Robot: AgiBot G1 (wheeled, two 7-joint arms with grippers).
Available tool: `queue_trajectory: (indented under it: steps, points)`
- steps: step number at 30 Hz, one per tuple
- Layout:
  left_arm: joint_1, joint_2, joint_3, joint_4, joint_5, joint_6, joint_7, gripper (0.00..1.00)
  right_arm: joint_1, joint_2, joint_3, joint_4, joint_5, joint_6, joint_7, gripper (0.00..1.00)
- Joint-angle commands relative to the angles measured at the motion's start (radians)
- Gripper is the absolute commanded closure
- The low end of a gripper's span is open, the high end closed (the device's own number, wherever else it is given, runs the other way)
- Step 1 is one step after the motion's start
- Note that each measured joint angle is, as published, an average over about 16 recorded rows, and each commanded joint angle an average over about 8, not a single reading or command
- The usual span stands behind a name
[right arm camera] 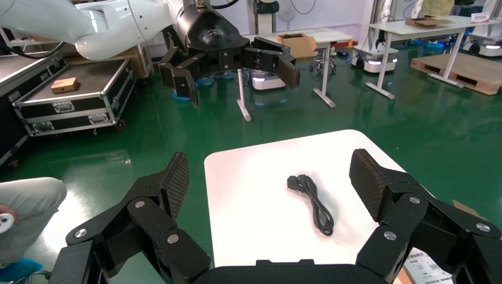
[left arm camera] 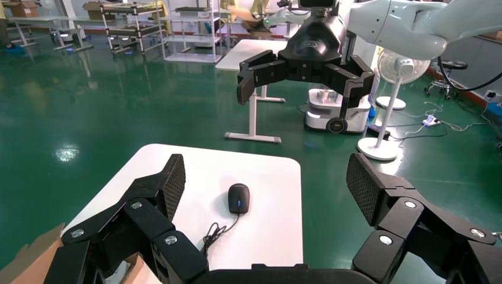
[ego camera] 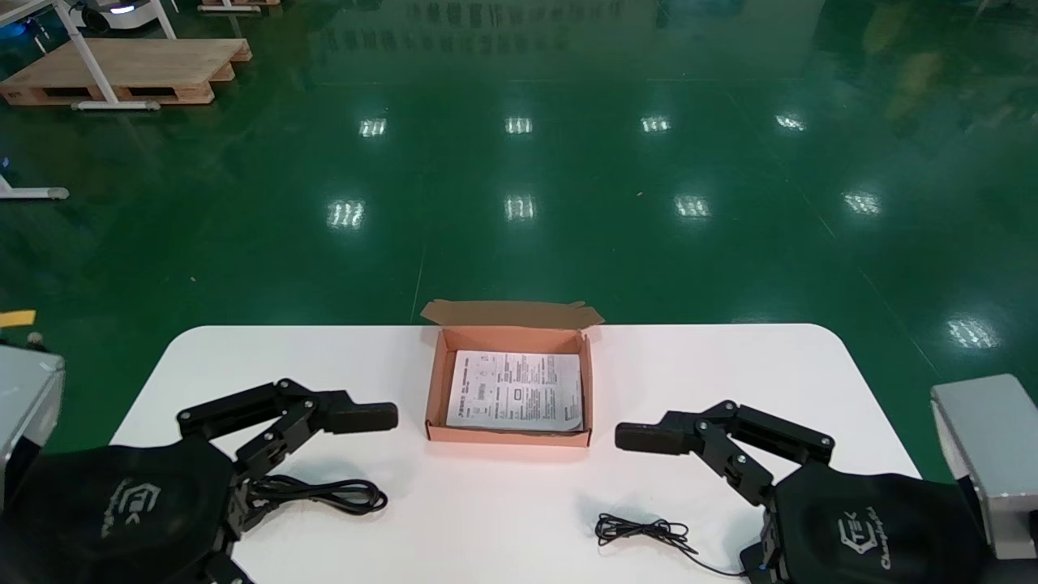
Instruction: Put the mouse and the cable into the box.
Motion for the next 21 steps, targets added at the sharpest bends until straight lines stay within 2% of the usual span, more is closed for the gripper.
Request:
queue_trajectory:
  steps: [1, 19, 21]
  points:
    - [0.000, 0.000, 0.000, 0.000, 0.000, 0.000, 0.000, 0.00, 0.000, 0.000, 0.000, 0.000, 0.000, 0.000, 0.000, 0.00]
    - [-0.002, 0.001, 0.002, 0.002, 0.004, -0.002, 0.000, 0.00, 0.000, 0.000, 0.000, 0.000, 0.000, 0.000, 0.000, 0.00]
    - [-0.008, -0.009, 0.009, -0.006, 0.035, -0.002, 0.006, 0.00, 0.001, 0.002, -0.001, 0.002, -0.007, -0.001, -0.002, 0.00]
